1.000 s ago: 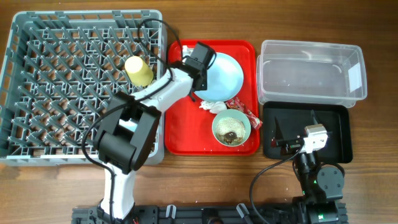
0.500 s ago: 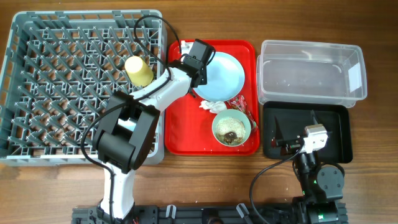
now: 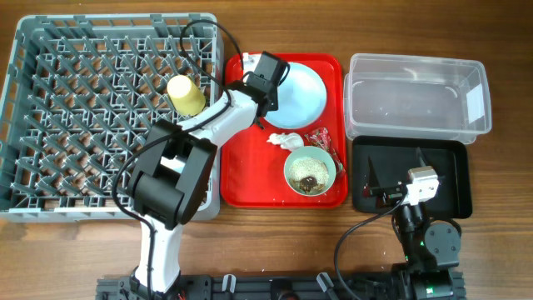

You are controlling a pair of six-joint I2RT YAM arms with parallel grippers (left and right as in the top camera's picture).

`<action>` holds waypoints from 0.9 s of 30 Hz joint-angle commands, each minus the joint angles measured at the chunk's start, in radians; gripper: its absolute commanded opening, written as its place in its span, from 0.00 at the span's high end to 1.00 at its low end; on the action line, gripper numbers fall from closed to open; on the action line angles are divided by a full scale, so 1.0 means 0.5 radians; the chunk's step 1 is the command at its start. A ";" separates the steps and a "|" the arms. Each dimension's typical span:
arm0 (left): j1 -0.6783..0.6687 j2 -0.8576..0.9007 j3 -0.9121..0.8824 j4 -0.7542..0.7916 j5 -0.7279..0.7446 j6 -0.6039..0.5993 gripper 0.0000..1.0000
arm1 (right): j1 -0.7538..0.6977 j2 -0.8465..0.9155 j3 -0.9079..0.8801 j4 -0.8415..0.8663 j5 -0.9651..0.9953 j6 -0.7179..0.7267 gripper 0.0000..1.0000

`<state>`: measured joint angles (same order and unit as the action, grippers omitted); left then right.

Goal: Sort waste into correct bins and load items into the dishwasher rack
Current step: 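Carry the light-blue plate into the rack and stand it upright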

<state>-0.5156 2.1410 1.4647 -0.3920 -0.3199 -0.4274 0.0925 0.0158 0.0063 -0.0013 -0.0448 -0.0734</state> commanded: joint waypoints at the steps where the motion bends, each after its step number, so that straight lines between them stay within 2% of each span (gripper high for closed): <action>1: 0.011 -0.323 0.131 -0.018 -0.687 0.020 0.96 | -0.010 -0.004 -0.002 0.005 -0.018 -0.011 0.00; 3: 0.011 -0.640 0.204 -0.008 -0.916 0.227 0.96 | -0.010 -0.004 -0.002 0.005 -0.018 -0.011 0.00; 8: 0.070 -1.191 0.210 0.078 -0.934 0.816 0.96 | -0.010 -0.004 -0.002 0.005 -0.018 -0.010 0.00; 11: 0.204 -1.370 0.210 0.075 -0.934 1.166 0.96 | -0.010 -0.004 -0.002 0.005 -0.018 -0.011 0.00; 15: 0.462 -1.376 0.209 0.052 -0.935 1.426 0.96 | -0.010 -0.004 -0.002 0.005 -0.018 -0.011 0.00; 19: 0.704 -1.309 0.209 -0.019 -0.990 1.562 0.96 | -0.010 -0.004 -0.002 0.005 -0.018 -0.011 0.00; 27: 0.915 -1.096 0.209 -0.044 -1.018 1.852 0.94 | -0.010 -0.004 -0.002 0.005 -0.018 -0.011 0.01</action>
<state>-0.0769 1.5417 1.5688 -0.4313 -0.8108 0.4088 0.0925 0.0158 0.0063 -0.0010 -0.0448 -0.0734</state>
